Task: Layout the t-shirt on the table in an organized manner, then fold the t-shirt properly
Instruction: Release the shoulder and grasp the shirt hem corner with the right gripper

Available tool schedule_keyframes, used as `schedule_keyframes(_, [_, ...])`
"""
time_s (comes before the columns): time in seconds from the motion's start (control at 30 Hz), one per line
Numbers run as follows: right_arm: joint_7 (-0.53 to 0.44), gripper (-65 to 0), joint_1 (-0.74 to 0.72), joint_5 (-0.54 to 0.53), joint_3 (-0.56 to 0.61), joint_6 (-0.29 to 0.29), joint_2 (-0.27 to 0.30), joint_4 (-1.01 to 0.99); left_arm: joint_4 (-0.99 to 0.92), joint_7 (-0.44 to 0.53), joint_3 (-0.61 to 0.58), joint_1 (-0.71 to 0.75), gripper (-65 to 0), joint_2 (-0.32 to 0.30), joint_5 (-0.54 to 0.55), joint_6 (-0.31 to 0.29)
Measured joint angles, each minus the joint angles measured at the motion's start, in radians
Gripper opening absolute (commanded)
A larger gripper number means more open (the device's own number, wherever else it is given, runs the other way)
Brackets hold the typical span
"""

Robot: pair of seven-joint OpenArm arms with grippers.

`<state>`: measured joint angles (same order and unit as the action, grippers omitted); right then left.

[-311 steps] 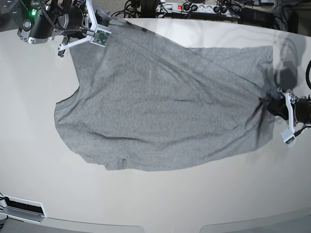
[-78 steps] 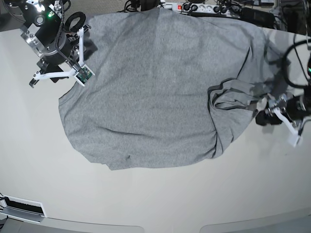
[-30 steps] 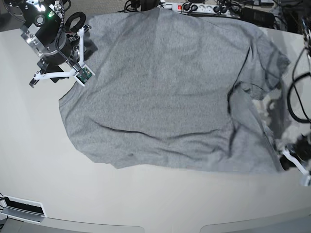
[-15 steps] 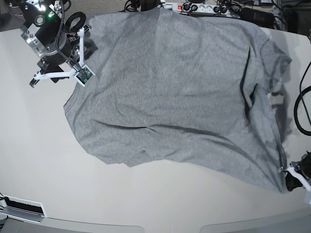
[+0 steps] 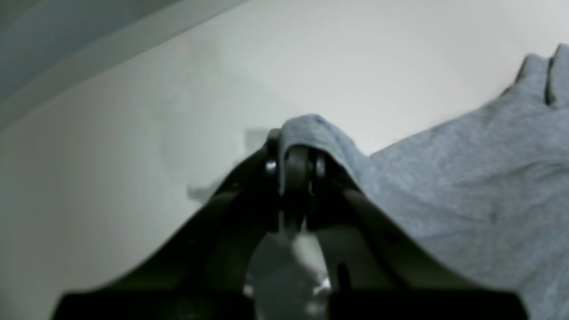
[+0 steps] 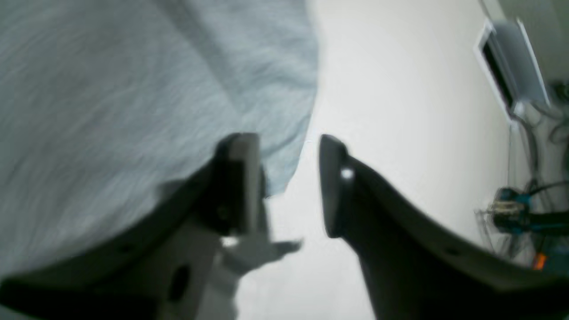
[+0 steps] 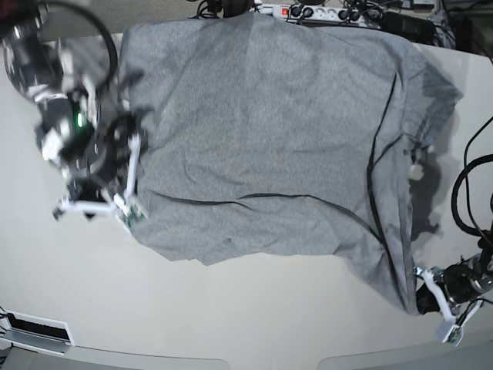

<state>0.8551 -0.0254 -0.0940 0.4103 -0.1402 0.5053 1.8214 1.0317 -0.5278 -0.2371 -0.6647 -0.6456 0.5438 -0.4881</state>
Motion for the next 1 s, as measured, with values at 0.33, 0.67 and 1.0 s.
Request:
schedule_keyframes(0.33, [-0.019,-31.7,-0.501,-0.318,0.0,-0.173,-0.198,-0.799,0.0,-0.021,0.001,0.003,-65.0,-0.003,-0.001,0.039])
schedule_keyframes(0.67, [-0.252,-32.0,-0.648,-0.308,0.0,-0.159,-0.268,-1.266,0.0,-0.029,0.001,0.005,-65.0,-0.003,0.003,0.042])
schedule_keyframes(1.0, [-0.351,-32.3,-0.618,-0.265,0.0,-0.16,-0.29,-1.266,0.0,-0.048,0.001,0.005,-65.0,-0.003,0.008,0.042])
